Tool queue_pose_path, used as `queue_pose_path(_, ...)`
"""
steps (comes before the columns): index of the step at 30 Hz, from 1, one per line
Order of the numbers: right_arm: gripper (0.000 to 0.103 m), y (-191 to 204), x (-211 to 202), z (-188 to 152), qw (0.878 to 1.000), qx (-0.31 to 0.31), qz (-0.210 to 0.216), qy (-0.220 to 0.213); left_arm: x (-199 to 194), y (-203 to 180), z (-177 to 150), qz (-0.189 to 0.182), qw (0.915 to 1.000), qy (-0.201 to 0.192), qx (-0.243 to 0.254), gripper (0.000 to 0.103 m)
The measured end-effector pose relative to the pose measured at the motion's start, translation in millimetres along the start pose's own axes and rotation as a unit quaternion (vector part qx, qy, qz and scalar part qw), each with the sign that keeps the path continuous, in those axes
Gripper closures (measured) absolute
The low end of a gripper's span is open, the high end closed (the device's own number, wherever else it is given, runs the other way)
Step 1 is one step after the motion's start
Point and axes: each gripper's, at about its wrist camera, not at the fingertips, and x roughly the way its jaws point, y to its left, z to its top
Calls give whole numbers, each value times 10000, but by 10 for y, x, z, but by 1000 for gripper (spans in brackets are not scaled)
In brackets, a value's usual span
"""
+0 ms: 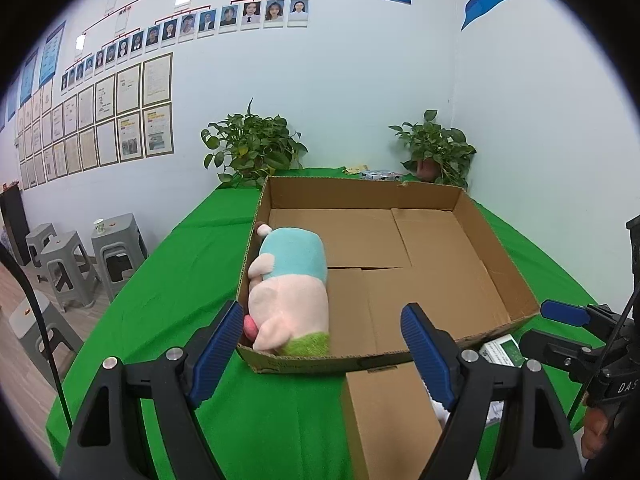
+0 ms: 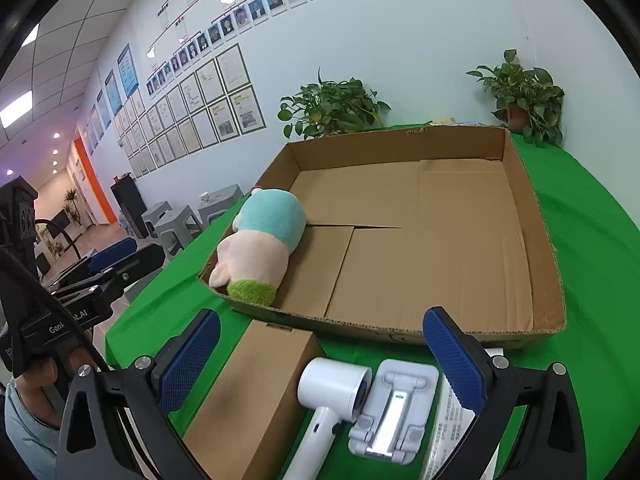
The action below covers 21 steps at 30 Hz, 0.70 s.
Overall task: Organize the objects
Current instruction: 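Open the left gripper to release the plush toy and withdraw, then grasp the long brown cardboard box with the left gripper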
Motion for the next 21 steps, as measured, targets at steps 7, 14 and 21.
queue_pose_path(7, 1, 122, -394, -295, 9998, -63, 160, -80, -318, -141, -173, -242, 9997, -95, 44, 22)
queue_pose_path(14, 1, 389, -646, -681, 9951, -349, 891, 265, -325, -175, -301, -734, 9969, 271, 13, 22)
queue_pose_path(21, 1, 585, -432, -1223, 9810, -54, 1623, 1061, 32, 6, -620, -1753, 9726, 1323, -768, 22)
